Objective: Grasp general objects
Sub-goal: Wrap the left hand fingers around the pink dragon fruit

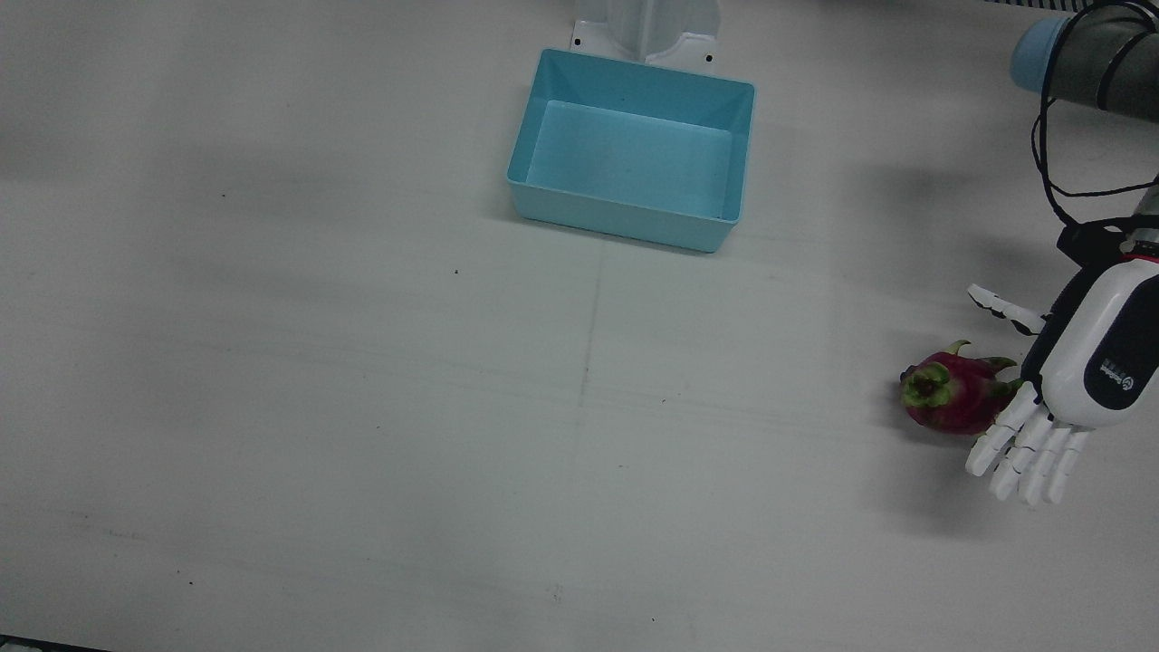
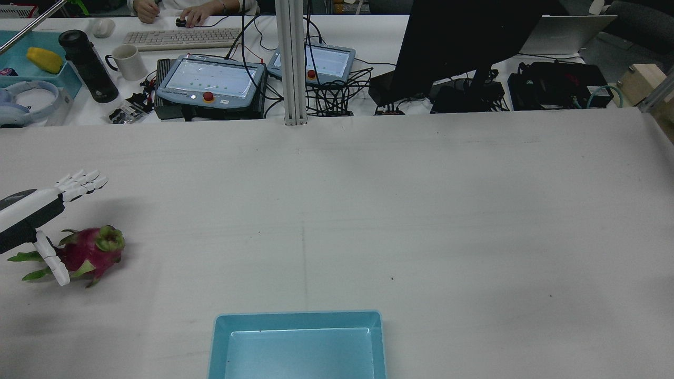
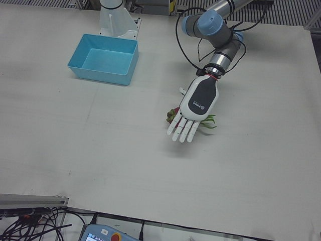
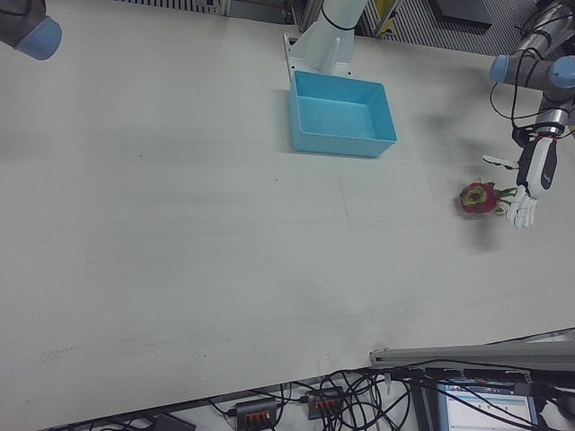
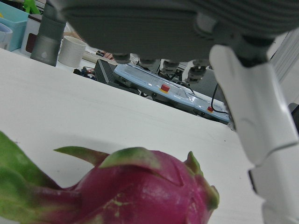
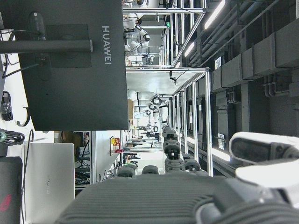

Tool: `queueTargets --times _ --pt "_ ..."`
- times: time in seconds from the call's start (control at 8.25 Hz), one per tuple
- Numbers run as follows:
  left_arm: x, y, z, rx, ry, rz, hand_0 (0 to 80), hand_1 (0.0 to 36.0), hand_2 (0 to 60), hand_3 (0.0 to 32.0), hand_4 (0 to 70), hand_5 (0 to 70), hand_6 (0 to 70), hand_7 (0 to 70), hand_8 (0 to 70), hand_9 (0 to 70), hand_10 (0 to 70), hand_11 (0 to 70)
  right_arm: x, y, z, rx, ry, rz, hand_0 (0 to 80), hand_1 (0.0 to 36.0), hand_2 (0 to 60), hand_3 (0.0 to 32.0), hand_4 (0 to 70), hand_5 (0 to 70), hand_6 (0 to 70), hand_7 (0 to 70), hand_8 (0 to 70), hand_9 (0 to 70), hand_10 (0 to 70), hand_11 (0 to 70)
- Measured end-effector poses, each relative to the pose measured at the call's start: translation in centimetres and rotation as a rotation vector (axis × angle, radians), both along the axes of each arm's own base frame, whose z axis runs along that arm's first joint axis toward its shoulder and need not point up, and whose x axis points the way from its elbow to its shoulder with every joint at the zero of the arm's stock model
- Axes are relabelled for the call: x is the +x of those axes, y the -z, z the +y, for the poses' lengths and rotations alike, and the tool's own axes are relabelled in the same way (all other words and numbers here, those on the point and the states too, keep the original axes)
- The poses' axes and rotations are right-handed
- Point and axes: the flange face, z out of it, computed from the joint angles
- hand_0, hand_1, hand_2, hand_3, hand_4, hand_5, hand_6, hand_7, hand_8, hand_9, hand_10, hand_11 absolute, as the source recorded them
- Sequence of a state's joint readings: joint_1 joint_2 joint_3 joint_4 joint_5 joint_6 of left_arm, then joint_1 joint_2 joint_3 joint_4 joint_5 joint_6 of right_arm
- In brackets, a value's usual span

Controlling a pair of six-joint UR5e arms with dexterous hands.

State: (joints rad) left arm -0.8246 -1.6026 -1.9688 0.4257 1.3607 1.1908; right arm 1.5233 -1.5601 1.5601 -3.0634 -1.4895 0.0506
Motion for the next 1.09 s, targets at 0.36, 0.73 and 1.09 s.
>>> queueTargets --times 0.36,0.73,1.09 --pt "1.6 -0.6 1.1 -0.062 -0.034 0.021 53.4 19.5 1.7 0.2 0.0 10.9 0.0 6.0 0.0 0.0 0.0 2.5 0.0 0.0 0.0 0.000 0.000 0.000 0.0 0.0 0.0 0.0 0.0 0.0 0.0 0.0 0.0 0.0 0.0 0.0" --pt "2.4 -0.9 1.7 -0.095 -0.011 0.010 54.8 21.1 3.0 1.0 0.0 10.9 0.0 6.3 0.0 0.0 0.0 2.6 0.0 0.0 0.0 0.000 0.000 0.000 0.0 0.0 0.0 0.0 0.0 0.0 0.0 0.0 0.0 0.0 0.0 0.0" --pt "3.6 -0.6 0.9 -0.134 0.037 -0.006 54.9 21.7 2.9 1.0 0.0 6.9 0.0 5.0 0.0 0.0 0.0 2.7 0.0 0.0 0.0 0.000 0.000 0.000 0.0 0.0 0.0 0.0 0.0 0.0 0.0 0.0 0.0 0.0 0.0 0.0"
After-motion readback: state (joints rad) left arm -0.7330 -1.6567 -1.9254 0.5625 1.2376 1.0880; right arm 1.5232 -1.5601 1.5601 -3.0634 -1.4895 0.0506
